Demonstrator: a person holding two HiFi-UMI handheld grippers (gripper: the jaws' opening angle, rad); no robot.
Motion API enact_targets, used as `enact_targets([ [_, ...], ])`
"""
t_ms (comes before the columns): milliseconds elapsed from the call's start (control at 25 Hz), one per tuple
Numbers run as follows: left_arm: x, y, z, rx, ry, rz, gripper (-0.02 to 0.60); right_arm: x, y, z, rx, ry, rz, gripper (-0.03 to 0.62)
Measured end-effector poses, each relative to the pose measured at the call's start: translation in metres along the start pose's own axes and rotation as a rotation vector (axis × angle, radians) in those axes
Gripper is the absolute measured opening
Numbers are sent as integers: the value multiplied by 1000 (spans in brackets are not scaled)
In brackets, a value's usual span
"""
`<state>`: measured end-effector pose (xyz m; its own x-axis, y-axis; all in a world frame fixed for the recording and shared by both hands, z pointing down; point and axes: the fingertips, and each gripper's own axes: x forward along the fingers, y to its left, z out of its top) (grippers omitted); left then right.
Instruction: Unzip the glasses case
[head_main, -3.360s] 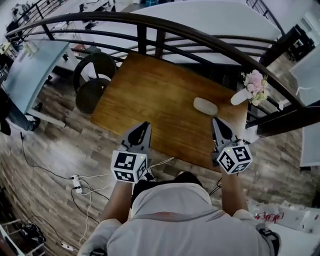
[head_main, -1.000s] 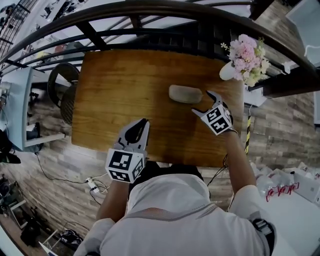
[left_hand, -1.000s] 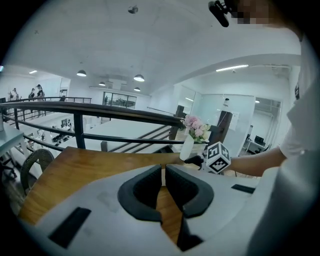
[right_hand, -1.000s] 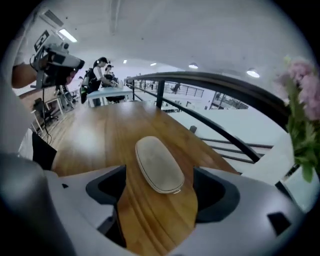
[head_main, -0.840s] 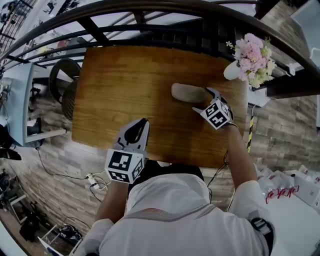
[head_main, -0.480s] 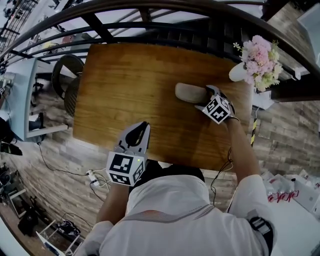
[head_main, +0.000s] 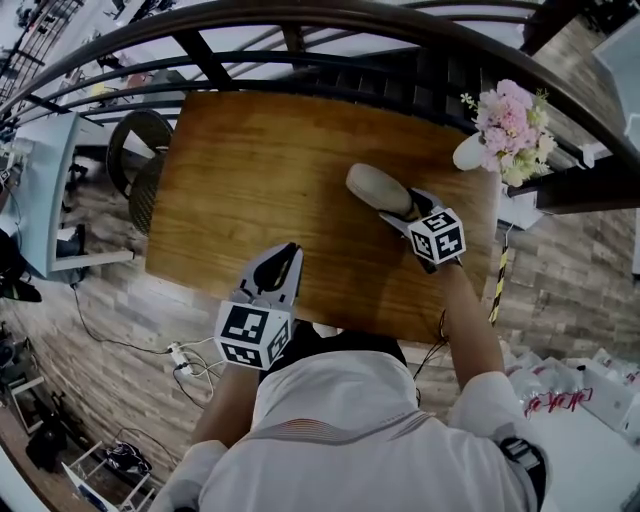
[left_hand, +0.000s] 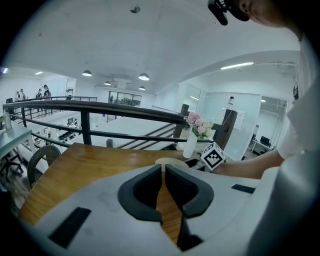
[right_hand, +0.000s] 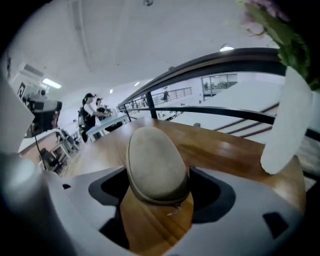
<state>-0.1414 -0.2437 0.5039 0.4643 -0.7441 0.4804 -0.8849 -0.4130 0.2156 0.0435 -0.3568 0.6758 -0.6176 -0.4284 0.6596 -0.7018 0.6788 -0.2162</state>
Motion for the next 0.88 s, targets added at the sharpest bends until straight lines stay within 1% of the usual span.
enact_targets([
  [80, -2, -3, 4, 3, -12, -1, 32, -15, 7, 7, 77, -49, 8, 423],
  [160, -5, -4, 10, 5, -30, -5, 32, -32, 16, 19, 127, -102, 14, 423],
  [320, -10, -11, 29, 20, -85, -21, 32, -79, 38, 47, 187, -224, 14, 422],
  [520, -18, -30, 52, 42, -164, -46, 32, -145, 62, 74, 246, -380, 24, 414],
  [600, -19, -37, 57, 47, -185, -60, 32, -159, 73, 78, 275, -419, 54, 410],
  [720, -25, -48, 59, 47, -203, -77, 32, -168, 90, 74, 344, -453, 114, 405],
  [880, -32, -60, 56, 54, -207, -83, 32, -178, 102, 63, 387, -477, 141, 403],
])
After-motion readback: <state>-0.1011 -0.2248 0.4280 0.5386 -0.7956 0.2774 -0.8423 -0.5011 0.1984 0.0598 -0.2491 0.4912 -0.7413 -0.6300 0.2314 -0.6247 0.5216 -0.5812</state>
